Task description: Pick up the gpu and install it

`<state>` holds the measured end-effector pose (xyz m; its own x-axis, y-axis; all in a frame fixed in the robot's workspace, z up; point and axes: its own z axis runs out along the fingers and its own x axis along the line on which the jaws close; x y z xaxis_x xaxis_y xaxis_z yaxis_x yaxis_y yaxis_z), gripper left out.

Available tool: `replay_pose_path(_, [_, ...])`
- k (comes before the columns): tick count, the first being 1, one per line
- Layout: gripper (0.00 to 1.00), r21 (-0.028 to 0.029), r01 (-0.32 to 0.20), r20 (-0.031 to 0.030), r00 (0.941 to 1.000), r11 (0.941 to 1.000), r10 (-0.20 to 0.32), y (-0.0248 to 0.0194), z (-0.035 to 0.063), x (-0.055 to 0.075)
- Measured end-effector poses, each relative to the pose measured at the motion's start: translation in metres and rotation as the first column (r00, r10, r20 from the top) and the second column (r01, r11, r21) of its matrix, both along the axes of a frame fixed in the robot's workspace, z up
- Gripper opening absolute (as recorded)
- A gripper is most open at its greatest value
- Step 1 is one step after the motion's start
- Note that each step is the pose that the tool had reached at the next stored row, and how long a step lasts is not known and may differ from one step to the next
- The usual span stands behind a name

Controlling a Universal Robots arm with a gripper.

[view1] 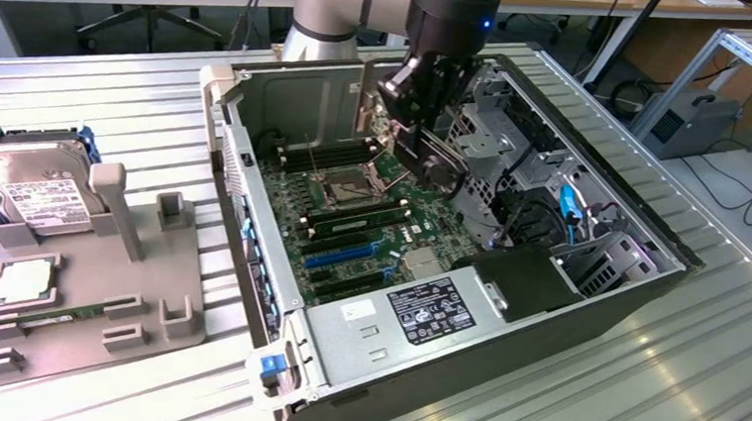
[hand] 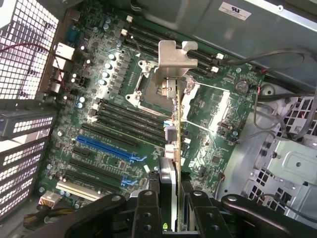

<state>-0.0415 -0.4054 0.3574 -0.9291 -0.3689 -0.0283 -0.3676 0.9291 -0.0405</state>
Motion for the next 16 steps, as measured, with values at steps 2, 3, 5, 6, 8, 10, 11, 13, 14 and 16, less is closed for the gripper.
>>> replay_pose_path(2, [0.27,0.0000,-0.012,0.0000,0.9999,0.9999,0.012,0.0000,0.0000,0.0000])
replay_pose_path(3, [0.27,0.0001,-0.018,0.0001,0.9998,0.9998,0.018,0.0000,-0.0001,0.0000])
replay_pose_path(5, [0.27,0.0001,-0.029,0.0001,0.9996,0.9996,0.029,0.0000,-0.0001,0.0000])
replay_pose_path(6, [0.27,0.0000,-0.035,0.0000,0.9994,0.9994,0.035,0.0000,-0.0001,0.0000])
replay_pose_path(8, [0.27,0.0000,-0.053,0.0000,0.9986,0.9986,0.053,0.0000,-0.0001,0.0000])
replay_pose_path(10, [0.27,0.0000,-0.065,0.0000,0.9979,0.9979,0.065,0.0000,-0.0002,0.0000])
replay_pose_path(11, [0.27,0.0001,-0.071,0.0000,0.9975,0.9975,0.071,0.0000,-0.0002,0.0000])
replay_pose_path(13, [0.27,0.0001,-0.082,0.0000,0.9966,0.9966,0.082,0.0000,-0.0002,0.0000])
replay_pose_path(14, [0.27,0.0000,-0.088,0.0000,0.9962,0.9962,0.088,0.0000,-0.0002,0.0000])
replay_pose_path(16, [0.27,0.0000,-0.099,0.0000,0.9951,0.9951,0.099,0.0000,-0.0002,0.0000])
